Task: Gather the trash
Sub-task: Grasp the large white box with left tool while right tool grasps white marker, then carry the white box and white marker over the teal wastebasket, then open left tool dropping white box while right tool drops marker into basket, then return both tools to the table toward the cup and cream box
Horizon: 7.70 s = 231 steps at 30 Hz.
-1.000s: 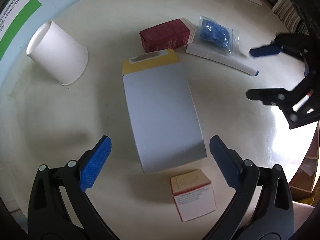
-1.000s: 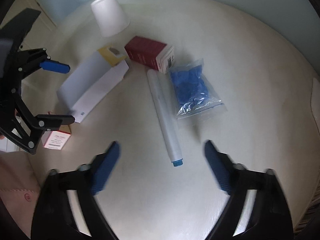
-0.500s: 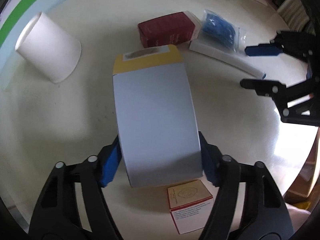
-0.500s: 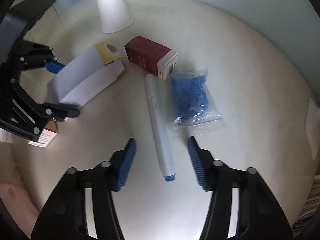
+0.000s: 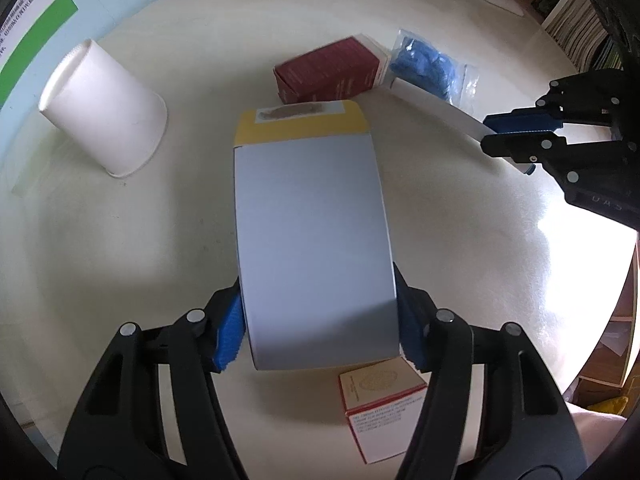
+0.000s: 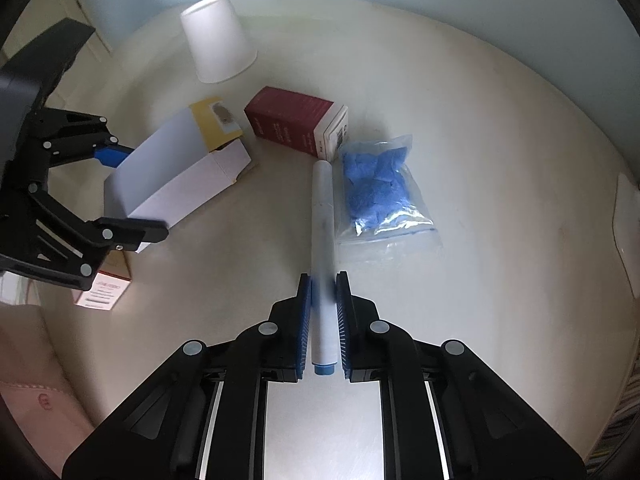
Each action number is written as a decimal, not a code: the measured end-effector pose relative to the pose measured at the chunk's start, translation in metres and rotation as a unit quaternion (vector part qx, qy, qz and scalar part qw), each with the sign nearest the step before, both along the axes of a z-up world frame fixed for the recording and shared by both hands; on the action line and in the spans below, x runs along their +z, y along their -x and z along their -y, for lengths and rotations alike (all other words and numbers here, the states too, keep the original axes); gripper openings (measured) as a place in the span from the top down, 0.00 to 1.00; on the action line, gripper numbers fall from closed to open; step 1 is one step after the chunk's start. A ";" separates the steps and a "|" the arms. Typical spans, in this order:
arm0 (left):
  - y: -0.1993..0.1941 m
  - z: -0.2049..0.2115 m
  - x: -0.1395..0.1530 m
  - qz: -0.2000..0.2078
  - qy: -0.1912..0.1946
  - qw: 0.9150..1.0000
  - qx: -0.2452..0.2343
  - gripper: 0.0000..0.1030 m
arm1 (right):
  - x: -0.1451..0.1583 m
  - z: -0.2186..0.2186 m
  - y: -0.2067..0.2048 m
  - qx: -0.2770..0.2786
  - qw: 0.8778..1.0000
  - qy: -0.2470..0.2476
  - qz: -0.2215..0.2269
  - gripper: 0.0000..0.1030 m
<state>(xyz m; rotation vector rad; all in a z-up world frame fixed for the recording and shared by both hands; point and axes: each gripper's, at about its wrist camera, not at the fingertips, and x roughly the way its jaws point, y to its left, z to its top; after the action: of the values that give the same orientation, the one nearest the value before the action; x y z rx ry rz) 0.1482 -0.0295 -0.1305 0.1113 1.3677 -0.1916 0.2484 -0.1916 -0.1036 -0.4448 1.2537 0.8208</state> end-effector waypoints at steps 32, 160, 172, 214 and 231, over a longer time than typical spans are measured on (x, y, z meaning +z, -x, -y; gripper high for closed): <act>0.065 0.047 0.056 0.065 0.009 0.983 -0.172 0.42 | 0.038 0.068 0.092 -0.156 0.986 0.025 0.049 0.87; 0.416 0.391 -0.142 -0.107 -0.105 0.716 -0.682 0.11 | -0.132 0.314 0.601 -0.714 0.687 -0.066 -0.119 0.20; 0.382 0.359 -0.070 -0.075 -0.065 0.755 -0.648 0.07 | -0.058 0.303 0.570 -0.669 0.737 -0.048 -0.083 0.14; 0.158 0.037 0.067 0.058 -0.033 0.959 -0.276 0.07 | 0.053 0.060 0.253 -0.257 0.965 -0.055 0.003 0.14; 0.055 -0.091 0.053 0.047 -0.046 0.969 -0.239 0.07 | 0.023 -0.062 0.169 -0.229 0.972 -0.046 -0.035 0.14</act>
<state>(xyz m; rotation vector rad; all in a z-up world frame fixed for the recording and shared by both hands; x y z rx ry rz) 0.0934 0.0620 -0.0775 0.5240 1.2378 -0.5198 0.0795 -0.1301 -0.0808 -0.0434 1.3101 0.5002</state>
